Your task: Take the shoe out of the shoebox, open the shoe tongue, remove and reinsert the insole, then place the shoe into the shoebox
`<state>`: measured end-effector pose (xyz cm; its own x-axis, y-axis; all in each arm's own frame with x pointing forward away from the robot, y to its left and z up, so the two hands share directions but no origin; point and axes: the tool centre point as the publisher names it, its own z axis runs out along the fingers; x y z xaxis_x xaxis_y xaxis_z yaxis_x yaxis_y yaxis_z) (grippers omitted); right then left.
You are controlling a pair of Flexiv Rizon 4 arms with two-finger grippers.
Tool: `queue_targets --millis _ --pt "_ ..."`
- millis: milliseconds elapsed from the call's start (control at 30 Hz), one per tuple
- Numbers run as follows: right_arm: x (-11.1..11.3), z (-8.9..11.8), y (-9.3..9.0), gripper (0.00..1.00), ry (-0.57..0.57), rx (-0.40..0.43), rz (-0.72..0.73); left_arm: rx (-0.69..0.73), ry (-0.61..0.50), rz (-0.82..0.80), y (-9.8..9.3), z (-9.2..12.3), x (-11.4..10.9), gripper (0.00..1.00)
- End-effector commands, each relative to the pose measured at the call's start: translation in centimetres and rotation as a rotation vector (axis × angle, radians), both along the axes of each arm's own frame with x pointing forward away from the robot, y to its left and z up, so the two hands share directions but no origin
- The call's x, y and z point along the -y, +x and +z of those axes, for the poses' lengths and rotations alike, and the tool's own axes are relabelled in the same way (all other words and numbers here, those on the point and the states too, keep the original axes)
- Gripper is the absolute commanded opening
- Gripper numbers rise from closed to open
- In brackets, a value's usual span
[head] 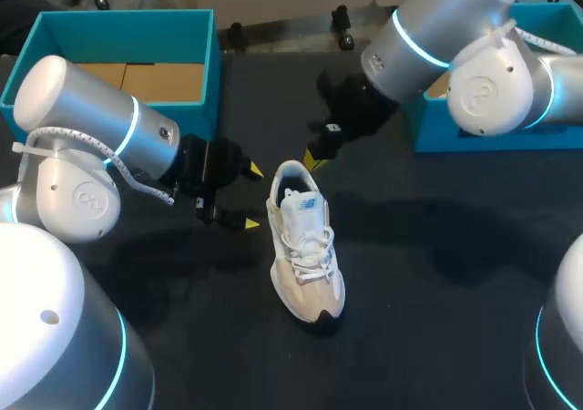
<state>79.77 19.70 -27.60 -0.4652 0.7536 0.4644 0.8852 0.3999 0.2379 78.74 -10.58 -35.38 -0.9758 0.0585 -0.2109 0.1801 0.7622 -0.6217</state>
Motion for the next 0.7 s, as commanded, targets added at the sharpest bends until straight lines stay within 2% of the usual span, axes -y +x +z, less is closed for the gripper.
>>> queue_targets --millis 33,233,333,633,700 --pt "-0.2 0.0 -0.1 0.0 -0.021 0.008 -0.007 0.001 0.002 0.001 -0.1 0.0 0.0 1.0" --pt "-0.2 -0.7 -0.1 0.0 -0.102 0.045 -0.123 -0.014 -0.006 -0.027 0.0 2.0 -0.7 1.0" --pt "-0.3 -0.9 -0.3 0.0 -0.137 0.035 -0.162 -0.033 -0.034 -0.037 0.3 3.1 -1.2 1.0" --pt "-1.3 -2.1 -0.3 0.0 -0.187 0.023 -0.204 0.041 -0.029 -0.1 1.5 5.9 -3.8 1.0" --pt "-1.6 -2.4 -0.4 0.0 -0.234 -0.012 -0.212 0.049 -0.024 -0.116 1.7 6.4 -4.3 1.0"
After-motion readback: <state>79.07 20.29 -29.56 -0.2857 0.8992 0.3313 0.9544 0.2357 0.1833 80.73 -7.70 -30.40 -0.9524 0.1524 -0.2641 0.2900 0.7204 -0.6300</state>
